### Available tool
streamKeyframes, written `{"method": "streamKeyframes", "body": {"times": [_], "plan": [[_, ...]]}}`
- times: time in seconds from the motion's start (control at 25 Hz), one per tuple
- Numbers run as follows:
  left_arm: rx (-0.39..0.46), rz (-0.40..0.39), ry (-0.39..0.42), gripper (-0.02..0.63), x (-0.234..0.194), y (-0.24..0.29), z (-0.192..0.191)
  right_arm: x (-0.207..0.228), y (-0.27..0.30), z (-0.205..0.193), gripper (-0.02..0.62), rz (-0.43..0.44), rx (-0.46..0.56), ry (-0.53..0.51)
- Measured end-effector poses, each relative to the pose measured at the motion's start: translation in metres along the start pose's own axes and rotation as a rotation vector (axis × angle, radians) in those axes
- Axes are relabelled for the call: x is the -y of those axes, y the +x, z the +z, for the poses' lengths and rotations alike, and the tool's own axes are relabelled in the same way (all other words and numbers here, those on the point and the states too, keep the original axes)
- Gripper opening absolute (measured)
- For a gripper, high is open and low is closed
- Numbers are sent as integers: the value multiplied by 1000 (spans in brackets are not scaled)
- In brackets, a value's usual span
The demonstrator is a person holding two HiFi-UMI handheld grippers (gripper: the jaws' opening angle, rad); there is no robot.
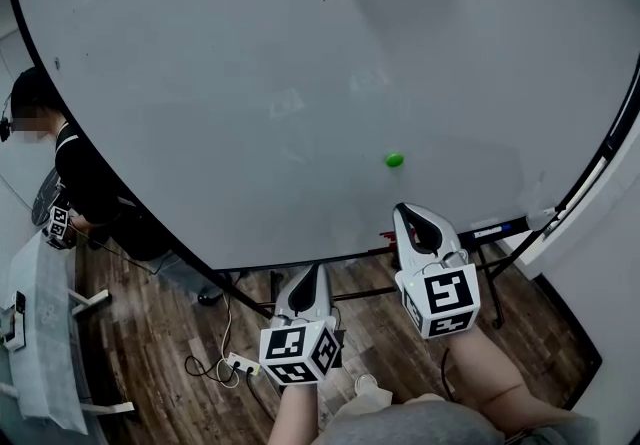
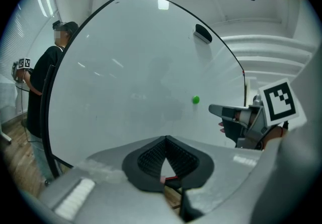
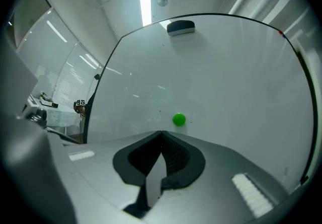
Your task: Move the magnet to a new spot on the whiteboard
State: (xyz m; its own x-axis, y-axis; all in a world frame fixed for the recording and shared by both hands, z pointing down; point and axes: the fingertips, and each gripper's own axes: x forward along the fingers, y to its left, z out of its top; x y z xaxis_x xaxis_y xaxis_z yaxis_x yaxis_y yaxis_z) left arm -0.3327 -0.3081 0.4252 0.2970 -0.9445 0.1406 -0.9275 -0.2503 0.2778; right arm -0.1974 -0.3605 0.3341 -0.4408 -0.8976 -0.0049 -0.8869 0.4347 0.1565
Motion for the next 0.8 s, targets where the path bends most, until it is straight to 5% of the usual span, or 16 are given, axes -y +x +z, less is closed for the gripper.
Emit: {"method": "streamKeyframes", "body": {"times": [0.8], "plan": [[40, 55, 39, 5, 105, -117, -21, -26, -165, 6, 2, 150, 17, 55]]}}
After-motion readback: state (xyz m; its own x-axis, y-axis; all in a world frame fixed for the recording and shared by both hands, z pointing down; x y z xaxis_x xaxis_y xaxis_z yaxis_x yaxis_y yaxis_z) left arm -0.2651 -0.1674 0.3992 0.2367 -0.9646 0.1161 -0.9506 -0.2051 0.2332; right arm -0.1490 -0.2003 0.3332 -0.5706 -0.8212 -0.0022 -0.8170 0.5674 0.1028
